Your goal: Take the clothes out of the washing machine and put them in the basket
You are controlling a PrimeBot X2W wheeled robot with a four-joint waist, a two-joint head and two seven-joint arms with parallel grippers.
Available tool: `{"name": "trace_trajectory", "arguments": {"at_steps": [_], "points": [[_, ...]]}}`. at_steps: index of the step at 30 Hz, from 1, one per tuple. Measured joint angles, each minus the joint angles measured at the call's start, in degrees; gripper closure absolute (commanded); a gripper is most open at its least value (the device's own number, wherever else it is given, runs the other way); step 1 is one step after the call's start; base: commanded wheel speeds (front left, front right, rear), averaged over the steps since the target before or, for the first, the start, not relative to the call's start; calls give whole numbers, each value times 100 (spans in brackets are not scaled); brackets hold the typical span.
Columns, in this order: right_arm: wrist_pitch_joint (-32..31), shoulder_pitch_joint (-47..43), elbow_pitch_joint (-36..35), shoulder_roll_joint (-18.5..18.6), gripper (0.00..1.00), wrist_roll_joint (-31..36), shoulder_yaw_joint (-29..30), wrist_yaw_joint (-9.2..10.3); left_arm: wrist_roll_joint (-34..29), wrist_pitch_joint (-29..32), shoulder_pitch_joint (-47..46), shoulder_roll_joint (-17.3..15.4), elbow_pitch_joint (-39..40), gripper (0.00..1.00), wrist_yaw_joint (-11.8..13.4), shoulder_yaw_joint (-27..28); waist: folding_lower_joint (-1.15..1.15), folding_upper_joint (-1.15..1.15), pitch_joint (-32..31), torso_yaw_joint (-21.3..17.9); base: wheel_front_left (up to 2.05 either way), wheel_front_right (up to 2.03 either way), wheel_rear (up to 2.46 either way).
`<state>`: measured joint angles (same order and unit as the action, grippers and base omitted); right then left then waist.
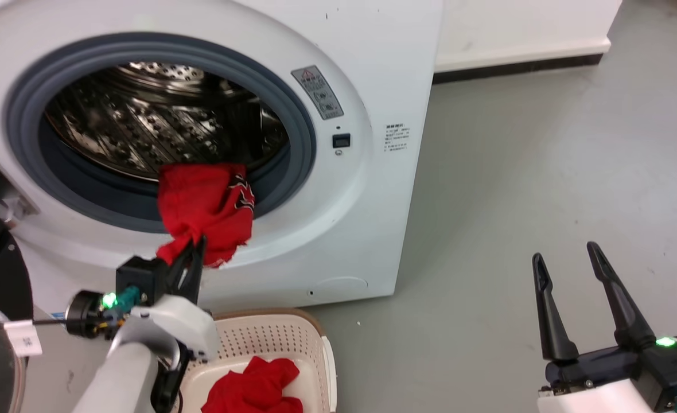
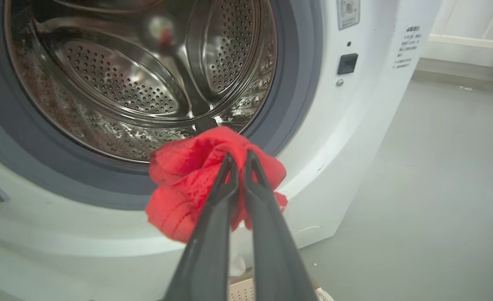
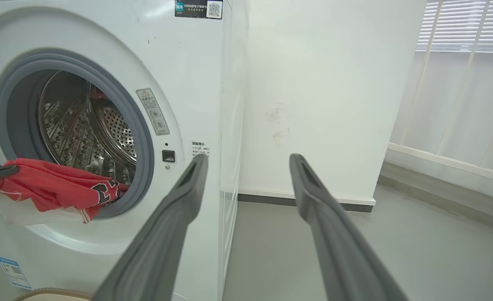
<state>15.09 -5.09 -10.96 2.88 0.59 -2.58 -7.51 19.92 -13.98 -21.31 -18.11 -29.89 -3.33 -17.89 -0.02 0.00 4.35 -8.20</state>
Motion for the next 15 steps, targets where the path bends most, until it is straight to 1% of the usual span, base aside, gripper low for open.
{"name": "trace_trajectory", "arguments": {"at_steps": [5,8,12,15], "points": [[0,-184,15,0,0,1,25,0,96,177,581,-44,505,100,77,-41,0,0,-279,82,0,0,0],[0,-253,18,1,0,1,20,0,145,304,853,-90,673,100,107,-59,0,0,-375,137,0,0,0],[0,-249,1,2,0,3,-38,0,270,383,1096,-102,693,100,156,-27,0,0,-332,118,0,0,0],[0,-150,-16,2,0,25,-79,0,324,414,1126,-71,545,100,174,-30,1,0,-177,72,0,0,0]]}}
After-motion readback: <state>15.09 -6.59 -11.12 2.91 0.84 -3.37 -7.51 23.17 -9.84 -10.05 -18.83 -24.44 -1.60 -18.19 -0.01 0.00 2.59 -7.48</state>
